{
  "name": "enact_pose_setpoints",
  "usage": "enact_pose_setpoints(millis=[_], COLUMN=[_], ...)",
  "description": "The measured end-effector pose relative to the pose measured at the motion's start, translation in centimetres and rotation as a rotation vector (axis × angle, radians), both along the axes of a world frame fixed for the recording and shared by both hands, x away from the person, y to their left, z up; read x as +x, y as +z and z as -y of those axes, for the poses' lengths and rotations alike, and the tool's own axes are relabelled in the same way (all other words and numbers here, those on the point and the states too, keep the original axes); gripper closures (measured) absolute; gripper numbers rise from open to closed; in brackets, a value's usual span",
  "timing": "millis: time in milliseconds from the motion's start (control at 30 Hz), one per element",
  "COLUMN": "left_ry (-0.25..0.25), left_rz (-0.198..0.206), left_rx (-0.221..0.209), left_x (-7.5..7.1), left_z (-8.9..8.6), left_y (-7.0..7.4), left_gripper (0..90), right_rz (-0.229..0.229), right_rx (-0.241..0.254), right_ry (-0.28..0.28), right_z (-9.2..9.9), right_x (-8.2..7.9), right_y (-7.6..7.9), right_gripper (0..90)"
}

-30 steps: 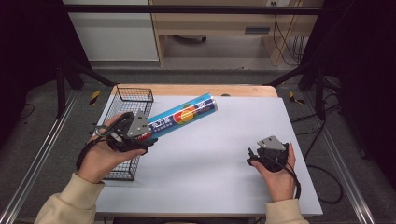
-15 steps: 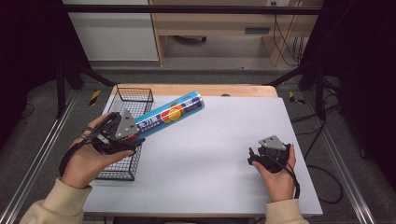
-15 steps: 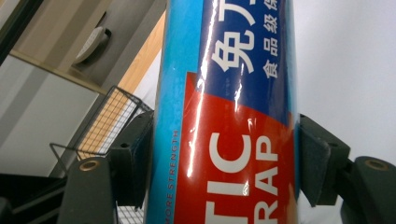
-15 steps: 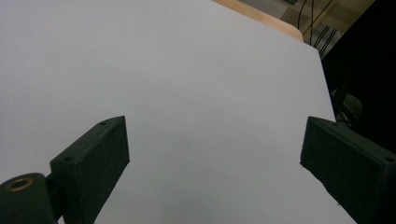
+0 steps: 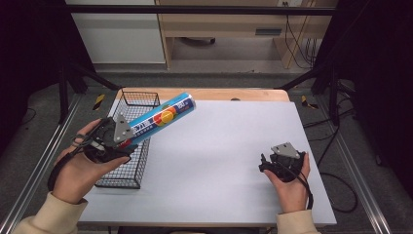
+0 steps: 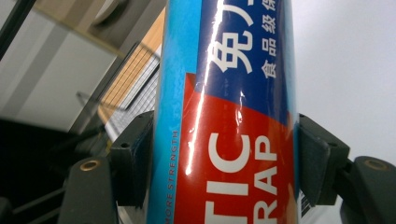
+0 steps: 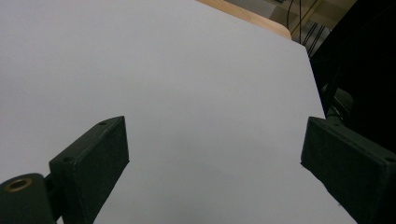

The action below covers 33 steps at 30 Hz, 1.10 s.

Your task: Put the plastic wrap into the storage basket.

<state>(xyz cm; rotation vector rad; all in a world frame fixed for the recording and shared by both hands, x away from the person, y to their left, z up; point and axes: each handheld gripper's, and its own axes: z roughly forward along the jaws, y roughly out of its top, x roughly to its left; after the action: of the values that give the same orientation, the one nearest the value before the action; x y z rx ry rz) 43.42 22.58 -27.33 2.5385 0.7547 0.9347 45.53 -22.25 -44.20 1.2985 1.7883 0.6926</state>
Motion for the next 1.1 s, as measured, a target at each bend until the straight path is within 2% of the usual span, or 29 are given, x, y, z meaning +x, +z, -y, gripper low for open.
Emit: enact_pose_setpoints(millis=[67,100,133,233,367,400,633,700,767,800,867,933,1100], left_ry=[0.055,0.055,0.083,0.111,0.161,0.195,0.241,0.257,0.274,0.268,0.279,0.31,0.336], left_rz=[-0.03,-0.03,-0.03,-0.03,-0.049,-0.053,-0.068,-0.069,-0.087,-0.083,-0.089,-0.094,-0.097], left_rx=[-0.01,-0.01,0.008,0.03,0.046,0.041,0.047,0.045,0.037,0.034,0.042,0.059,0.059], left_x=[0.1,0.1,0.0,-0.1,-0.2,-0.3,0.0,0.2,0.3,0.5,0.6,0.5,0.6], left_z=[-0.1,-0.1,-0.2,-0.3,-0.7,-0.9,-1.9,-2.1,-2.4,-2.5,-2.7,-2.9,-3.1], left_y=[0.0,0.0,-0.2,-0.5,-0.9,-1.3,-2.5,-2.8,-3.0,-3.2,-3.3,-3.6,-3.9], left_gripper=[31.4,31.4,31.4,31.4,31.4,31.5,31.5,31.5,31.5,31.5,31.5,31.5,31.7], right_rz=[0.004,0.004,0.003,0.004,0.007,0.004,-0.001,-0.002,0.003,0.001,-0.003,-0.004,-0.008], right_rx=[0.003,0.005,0.007,0.009,0.021,0.025,0.037,0.04,0.037,0.041,0.042,0.041,0.041], right_ry=[0.004,0.003,-0.001,-0.002,-0.01,-0.009,-0.005,0.001,0.005,0.008,0.005,0.003,0.005], right_z=[-0.1,0.0,0.0,0.1,0.2,0.2,0.2,-0.2,-0.2,-0.3,-0.4,-0.4,-0.2], right_x=[-0.1,-0.1,-0.1,-0.1,-0.2,-0.2,-0.2,-0.2,-0.1,-0.2,-0.1,-0.1,-0.1], right_y=[0.0,0.1,0.0,0.0,-0.1,-0.2,-0.3,-0.3,-0.3,-0.3,-0.3,-0.4,-0.4], right_gripper=[8.0,8.0,8.1,8.2,8.6,8.7,8.8,8.8,8.8,8.7,8.7,8.7,8.7])
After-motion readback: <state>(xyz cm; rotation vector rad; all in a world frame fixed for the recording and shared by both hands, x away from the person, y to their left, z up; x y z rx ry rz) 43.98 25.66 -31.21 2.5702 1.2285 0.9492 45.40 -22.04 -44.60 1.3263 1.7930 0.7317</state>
